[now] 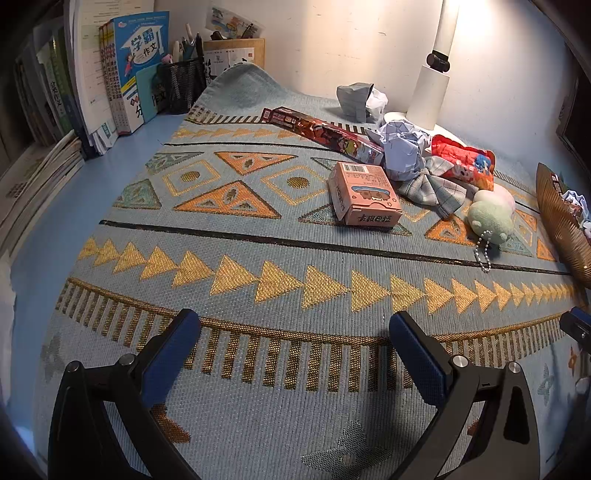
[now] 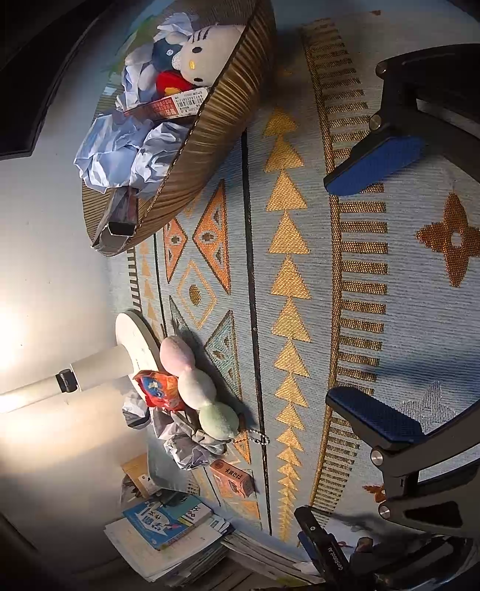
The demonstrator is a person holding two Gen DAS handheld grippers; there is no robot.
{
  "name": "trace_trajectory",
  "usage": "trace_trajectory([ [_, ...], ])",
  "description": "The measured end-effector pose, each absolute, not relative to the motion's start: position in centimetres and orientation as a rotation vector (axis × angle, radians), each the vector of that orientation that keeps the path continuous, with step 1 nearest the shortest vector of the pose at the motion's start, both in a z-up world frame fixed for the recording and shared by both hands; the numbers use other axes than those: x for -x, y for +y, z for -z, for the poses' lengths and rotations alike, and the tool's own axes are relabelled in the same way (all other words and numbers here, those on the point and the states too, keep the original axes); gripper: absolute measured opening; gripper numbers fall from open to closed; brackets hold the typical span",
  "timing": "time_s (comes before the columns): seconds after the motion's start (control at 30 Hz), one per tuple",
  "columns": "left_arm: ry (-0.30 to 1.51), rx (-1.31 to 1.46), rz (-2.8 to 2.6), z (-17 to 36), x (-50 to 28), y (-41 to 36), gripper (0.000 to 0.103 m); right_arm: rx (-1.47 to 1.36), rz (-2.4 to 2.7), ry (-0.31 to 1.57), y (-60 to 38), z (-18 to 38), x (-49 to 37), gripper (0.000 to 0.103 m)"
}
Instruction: Organize objects
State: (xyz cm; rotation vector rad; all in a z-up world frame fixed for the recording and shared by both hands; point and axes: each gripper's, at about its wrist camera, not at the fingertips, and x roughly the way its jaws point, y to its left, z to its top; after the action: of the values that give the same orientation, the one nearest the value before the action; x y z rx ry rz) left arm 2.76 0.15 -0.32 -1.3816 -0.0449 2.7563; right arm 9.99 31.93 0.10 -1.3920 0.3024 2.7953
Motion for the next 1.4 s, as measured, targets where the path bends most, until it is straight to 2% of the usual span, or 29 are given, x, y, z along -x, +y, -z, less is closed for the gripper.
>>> trace_trajectory([
  [1.4,-0.010,1.399,-2.755,0.41,-2.76,0.02,0.102,1.385,-2.789,0.308,32.06,0.10,-10.10,0.103],
])
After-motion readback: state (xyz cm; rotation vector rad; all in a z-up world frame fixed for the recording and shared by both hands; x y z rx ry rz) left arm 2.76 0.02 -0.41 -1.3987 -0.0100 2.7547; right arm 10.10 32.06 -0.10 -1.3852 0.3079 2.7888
